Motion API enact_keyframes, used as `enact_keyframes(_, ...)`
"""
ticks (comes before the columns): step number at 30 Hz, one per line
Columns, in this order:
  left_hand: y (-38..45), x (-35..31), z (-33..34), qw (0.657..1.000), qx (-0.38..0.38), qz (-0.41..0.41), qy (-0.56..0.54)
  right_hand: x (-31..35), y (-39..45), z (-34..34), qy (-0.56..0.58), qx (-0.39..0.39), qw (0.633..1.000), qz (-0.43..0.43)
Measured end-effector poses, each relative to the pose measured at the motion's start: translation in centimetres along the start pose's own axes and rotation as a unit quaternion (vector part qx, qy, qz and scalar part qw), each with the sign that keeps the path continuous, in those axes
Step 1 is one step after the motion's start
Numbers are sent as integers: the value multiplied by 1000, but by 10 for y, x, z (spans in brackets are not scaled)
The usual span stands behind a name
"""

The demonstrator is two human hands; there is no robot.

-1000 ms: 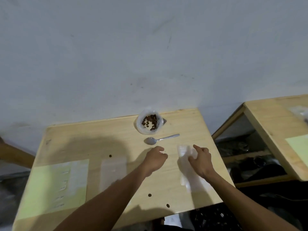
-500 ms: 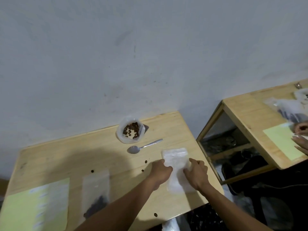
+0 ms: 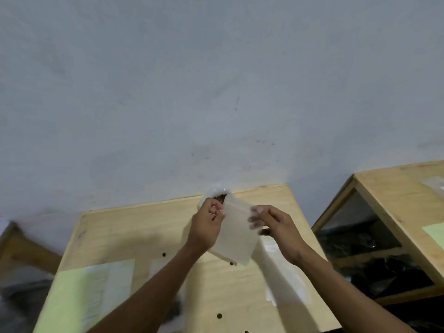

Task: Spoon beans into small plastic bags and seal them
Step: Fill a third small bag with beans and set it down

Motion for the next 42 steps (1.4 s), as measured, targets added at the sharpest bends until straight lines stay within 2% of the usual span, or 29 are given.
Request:
enact_keyframes(3, 5, -9, -29, 999, -25, 43, 22, 17, 14, 21, -37, 56, 997, -23)
enact_keyframes(5, 9, -11, -42, 992, -82, 68, 74, 21, 20, 36, -58, 72, 995, -35)
enact_keyframes(7, 10, -11, -49, 985, -143, 41, 88, 21, 26, 50, -88, 66, 993, -50)
enact_keyframes(8, 9, -13, -51, 989, -142, -1, 48, 21, 28, 55, -105, 67, 990, -63)
enact_keyframes(9, 6, -16, -51, 991, -113, -57, -37, 21, 30, 61, -119, 79, 987, -79)
enact_keyframes(11, 1, -26, -50, 961, -29, -169, -216, 23, 32, 72, -143, 125, 976, -106)
enact_keyframes(12, -2, -31, -51, 947, -4, -196, -256, 25, 31, 78, -145, 152, 972, -108)
enact_keyframes(14, -4, -38, -53, 944, -2, -198, -263, 27, 29, 85, -126, 175, 972, -87)
enact_keyframes(23, -1, -33, -53, 935, 16, -181, -304, 24, 41, 84, -81, 152, 985, -32)
enact_keyframes(26, 1, -30, -49, 929, 16, -181, -322, 21, 45, 83, -97, 120, 987, -35)
enact_keyframes(32, 5, -31, -39, 937, -33, -185, -295, 17, 44, 86, -169, 43, 982, -68)
enact_keyframes(36, 8, -24, -37, 941, -55, -200, -266, 13, 42, 84, -210, 77, 970, -92)
enact_keyframes(42, 5, -11, -33, 968, -37, -218, -122, 3, 46, 75, -273, 99, 950, -113)
Point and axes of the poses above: each hand's wrist, its own y-axis towards the middle knuckle, its own z-axis out of the palm, x = y × z, the point moved 1 cm from there along y, towards the middle knuckle, and after that the axes turned 8 degrees about -z, right-handed, at the moved point
